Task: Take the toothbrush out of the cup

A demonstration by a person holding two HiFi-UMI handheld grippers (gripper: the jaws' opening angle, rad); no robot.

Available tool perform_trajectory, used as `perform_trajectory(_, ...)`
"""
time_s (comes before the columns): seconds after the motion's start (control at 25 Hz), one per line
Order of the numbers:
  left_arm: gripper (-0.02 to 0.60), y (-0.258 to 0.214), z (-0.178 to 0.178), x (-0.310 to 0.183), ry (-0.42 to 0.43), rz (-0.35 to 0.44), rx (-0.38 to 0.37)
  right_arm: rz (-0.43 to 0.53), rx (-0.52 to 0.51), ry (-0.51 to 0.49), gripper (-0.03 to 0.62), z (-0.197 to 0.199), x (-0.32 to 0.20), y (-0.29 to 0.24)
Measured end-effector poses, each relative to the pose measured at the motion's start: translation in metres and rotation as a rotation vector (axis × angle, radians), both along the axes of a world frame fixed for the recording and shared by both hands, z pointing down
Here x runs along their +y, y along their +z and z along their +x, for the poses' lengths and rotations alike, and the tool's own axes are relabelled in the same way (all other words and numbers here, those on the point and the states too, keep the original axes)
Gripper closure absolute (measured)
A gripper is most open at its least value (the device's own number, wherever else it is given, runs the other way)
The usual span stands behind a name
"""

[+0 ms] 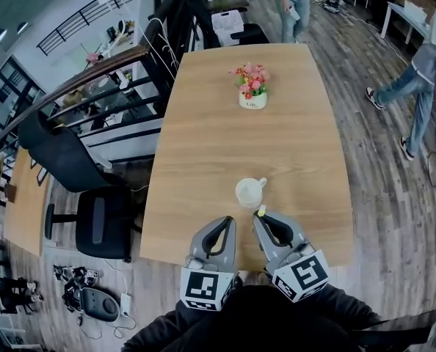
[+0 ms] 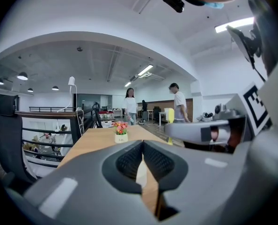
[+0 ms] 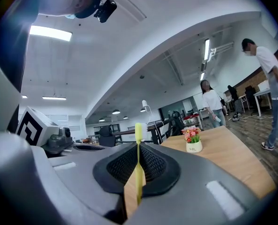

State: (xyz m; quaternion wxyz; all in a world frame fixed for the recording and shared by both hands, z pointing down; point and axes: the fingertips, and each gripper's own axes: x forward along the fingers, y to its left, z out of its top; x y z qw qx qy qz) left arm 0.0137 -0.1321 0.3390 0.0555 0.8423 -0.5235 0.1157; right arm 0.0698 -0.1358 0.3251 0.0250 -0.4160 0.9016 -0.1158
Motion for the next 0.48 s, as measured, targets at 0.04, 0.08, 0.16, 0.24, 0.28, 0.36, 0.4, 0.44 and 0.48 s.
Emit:
perform_trajectory(0.04, 0.572, 0.001, -0.003, 0.004, 0.005, 0.000, 0.001, -0.004, 0.001, 0.004, 0.583, -0.004, 0.005, 0.001)
perform_trajectory(0.08, 0.572, 0.002, -0.006, 0.008, 0.009, 0.000, 0.005, -0.008, 0.003, 0.007, 0.583, -0.007, 0.010, 0.003)
perform_trajectory(0.16, 0.572, 0.002, -0.015, 0.014, 0.016, 0.003, 0.012, -0.012, 0.012, 0.011, 0.583, -0.016, 0.019, 0.005)
perform_trajectory(0.24, 0.572, 0.006, -0.025, 0.018, 0.019, -0.006, 0.018, -0.016, 0.017, 0.020, 0.583, -0.024, 0.024, 0.007)
perform_trajectory(0.28, 0.572, 0.008, -0.029, 0.020, 0.022, -0.008, 0.021, -0.017, 0.016, 0.028, 0.583, -0.027, 0.026, 0.008)
perform_trajectory(0.36, 0.572, 0.008, -0.034, 0.024, 0.033, -0.001, 0.022, -0.016, 0.020, 0.042, 0.583, -0.031, 0.030, 0.009)
perform_trajectory(0.4, 0.572, 0.008, -0.036, 0.025, 0.039, 0.002, 0.025, -0.015, 0.024, 0.047, 0.583, -0.033, 0.032, 0.009)
perform_trajectory(0.44, 0.572, 0.007, -0.037, 0.026, 0.046, 0.005, 0.029, -0.015, 0.028, 0.051, 0.583, -0.034, 0.034, 0.008)
perform_trajectory(0.48, 0.572, 0.005, -0.038, 0.027, 0.054, 0.009, 0.033, -0.013, 0.032, 0.054, 0.583, -0.036, 0.035, 0.007)
